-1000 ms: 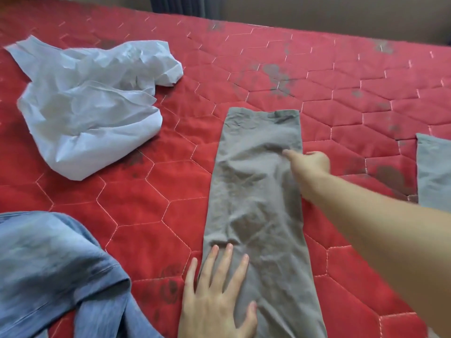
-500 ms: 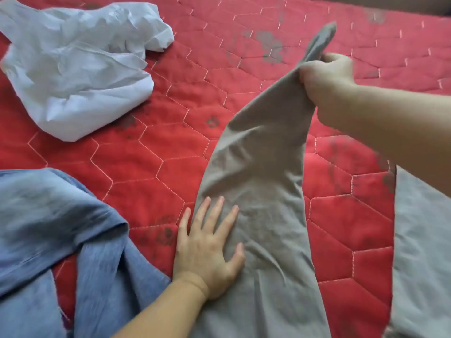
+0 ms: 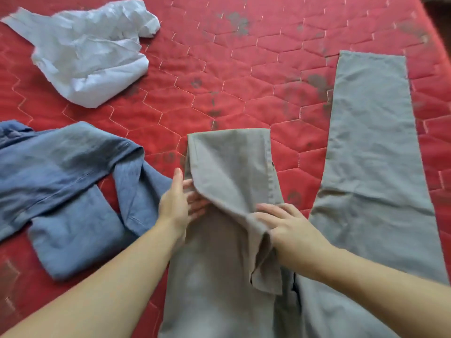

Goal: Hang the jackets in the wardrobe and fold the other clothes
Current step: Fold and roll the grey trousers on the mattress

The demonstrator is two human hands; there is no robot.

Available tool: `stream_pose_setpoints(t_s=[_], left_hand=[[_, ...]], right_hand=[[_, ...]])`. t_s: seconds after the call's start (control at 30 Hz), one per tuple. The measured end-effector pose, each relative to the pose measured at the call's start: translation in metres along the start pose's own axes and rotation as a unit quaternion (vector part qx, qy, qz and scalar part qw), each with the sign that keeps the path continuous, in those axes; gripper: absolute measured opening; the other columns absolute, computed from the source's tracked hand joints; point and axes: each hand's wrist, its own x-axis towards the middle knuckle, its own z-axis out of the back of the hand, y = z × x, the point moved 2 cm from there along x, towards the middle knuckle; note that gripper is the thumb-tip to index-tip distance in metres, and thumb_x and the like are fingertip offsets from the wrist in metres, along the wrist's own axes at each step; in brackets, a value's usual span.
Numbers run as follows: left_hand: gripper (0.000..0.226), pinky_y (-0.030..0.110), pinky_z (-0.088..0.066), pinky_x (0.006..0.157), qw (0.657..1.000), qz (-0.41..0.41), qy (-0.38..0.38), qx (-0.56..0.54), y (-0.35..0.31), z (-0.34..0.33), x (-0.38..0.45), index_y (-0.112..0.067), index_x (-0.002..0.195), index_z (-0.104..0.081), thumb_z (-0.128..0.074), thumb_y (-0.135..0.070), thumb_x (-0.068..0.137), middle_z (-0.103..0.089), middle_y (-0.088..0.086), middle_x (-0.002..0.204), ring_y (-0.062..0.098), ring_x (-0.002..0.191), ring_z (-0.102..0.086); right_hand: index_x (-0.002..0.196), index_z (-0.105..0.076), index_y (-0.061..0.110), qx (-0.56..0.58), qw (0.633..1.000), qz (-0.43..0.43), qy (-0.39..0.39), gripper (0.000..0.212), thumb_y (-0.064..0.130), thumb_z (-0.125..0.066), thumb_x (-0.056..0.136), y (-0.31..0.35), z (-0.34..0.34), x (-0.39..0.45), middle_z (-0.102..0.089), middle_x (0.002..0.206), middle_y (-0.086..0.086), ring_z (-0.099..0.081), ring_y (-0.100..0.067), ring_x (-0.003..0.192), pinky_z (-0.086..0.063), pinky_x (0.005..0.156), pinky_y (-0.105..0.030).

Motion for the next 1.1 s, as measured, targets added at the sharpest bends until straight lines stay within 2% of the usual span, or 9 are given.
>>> stream_pose_setpoints(t_s=[0.13,0.27,0.33,0.43,0.47,0.6,0.7,0.83,1.1], left_hand=[[0.055,0.036,-0.054,0.077,0.987,0.115,0.114,-0.026,0.012,0.006,-0.035,-0.013,0.107,-0.067,-0.048,-0.062,0.09,-0.075,0.007,0.095,0.023,0.092,-0.069],[0.028,0.028,-0.057,0.059,0.982,0.14,0.093,0.083,0.048,0.021,-0.066,-0.004,0.115,-0.068,-0.068,-0.012,0.088,-0.074,0.009,0.093,0.02,0.075,-0.07],[0.028,0.03,-0.059,0.064,0.987,0.131,0.063,0.074,0.062,0.032,-0.077,0.003,0.115,-0.066,-0.066,0.001,0.087,-0.073,0.012,0.094,0.023,0.074,-0.069],[0.02,0.035,-0.06,0.065,0.991,0.127,0.04,0.024,0.072,0.049,-0.089,-0.001,0.11,-0.067,-0.064,-0.004,0.09,-0.073,0.013,0.094,0.023,0.072,-0.069],[0.018,0.035,-0.061,0.065,0.991,0.124,0.041,0.006,0.075,0.053,-0.093,-0.003,0.109,-0.067,-0.062,-0.005,0.092,-0.073,0.013,0.094,0.022,0.071,-0.069],[0.016,0.033,-0.061,0.067,0.996,0.088,0.027,-0.007,0.091,0.068,-0.104,-0.005,0.107,-0.067,-0.062,-0.01,0.093,-0.073,0.013,0.098,0.023,0.079,-0.071],[0.022,0.029,-0.06,0.07,0.996,0.082,0.023,0.025,0.106,0.084,-0.114,-0.004,0.108,-0.069,-0.069,-0.013,0.088,-0.074,0.013,0.101,0.024,0.086,-0.072],[0.026,0.03,-0.059,0.076,0.986,0.136,0.048,0.079,0.133,0.109,-0.14,-0.002,0.107,-0.071,-0.073,-0.016,0.085,-0.075,0.011,0.1,0.023,0.088,-0.073],[0.024,0.013,-0.037,0.037,0.969,0.14,0.021,0.202,0.172,0.134,-0.19,-0.014,0.094,-0.071,-0.07,-0.037,0.087,-0.065,-0.006,0.062,0.003,0.044,-0.056]], right_hand=[[0.06,-0.063,0.03,-0.039,0.998,0.037,0.024,0.025,0.02,-0.04,0.063,0.022,0.0,-0.017,-0.068,0.115,0.002,-0.062,-0.025,0.114,-0.052,0.08,-0.031],[0.073,-0.065,0.023,0.111,0.982,-0.135,-0.07,0.027,0.002,-0.049,0.068,0.048,0.0,-0.044,-0.06,0.125,-0.011,-0.057,-0.03,0.115,-0.052,0.089,-0.037],[0.093,-0.065,0.023,0.25,0.908,-0.317,-0.112,0.037,-0.007,-0.051,0.077,0.054,-0.002,-0.059,-0.054,0.126,-0.003,-0.054,-0.02,0.112,-0.041,0.096,-0.023],[0.107,-0.058,0.027,0.525,0.667,-0.519,-0.106,0.018,0.022,-0.063,0.091,0.071,0.001,-0.066,-0.06,0.115,-0.004,-0.063,-0.019,0.096,-0.056,0.08,-0.036],[0.109,-0.058,0.026,0.558,0.623,-0.543,-0.074,0.024,0.036,-0.066,0.089,0.076,0.002,-0.066,-0.061,0.111,-0.003,-0.063,-0.018,0.09,-0.057,0.069,-0.037],[0.098,-0.065,0.019,0.529,0.652,-0.543,0.027,0.014,0.027,-0.069,0.087,0.089,-0.001,-0.065,-0.064,0.085,0.005,-0.056,-0.006,0.062,-0.047,0.054,-0.023],[0.091,-0.07,0.015,0.584,0.603,-0.543,0.012,0.006,0.011,-0.065,0.09,0.104,-0.005,-0.077,-0.07,0.071,0.004,-0.058,-0.003,0.048,-0.04,0.042,-0.016],[0.087,-0.071,0.009,0.585,0.596,-0.544,0.083,0.01,0.015,-0.064,0.092,0.127,-0.017,-0.112,-0.06,0.059,0.0,-0.042,-0.008,0.041,-0.034,0.04,-0.015],[0.095,-0.068,0.016,0.564,0.61,-0.544,0.119,0.009,0.02,-0.06,0.095,0.168,-0.034,-0.155,-0.067,0.067,0.001,-0.063,-0.014,0.051,-0.05,0.048,-0.022]])
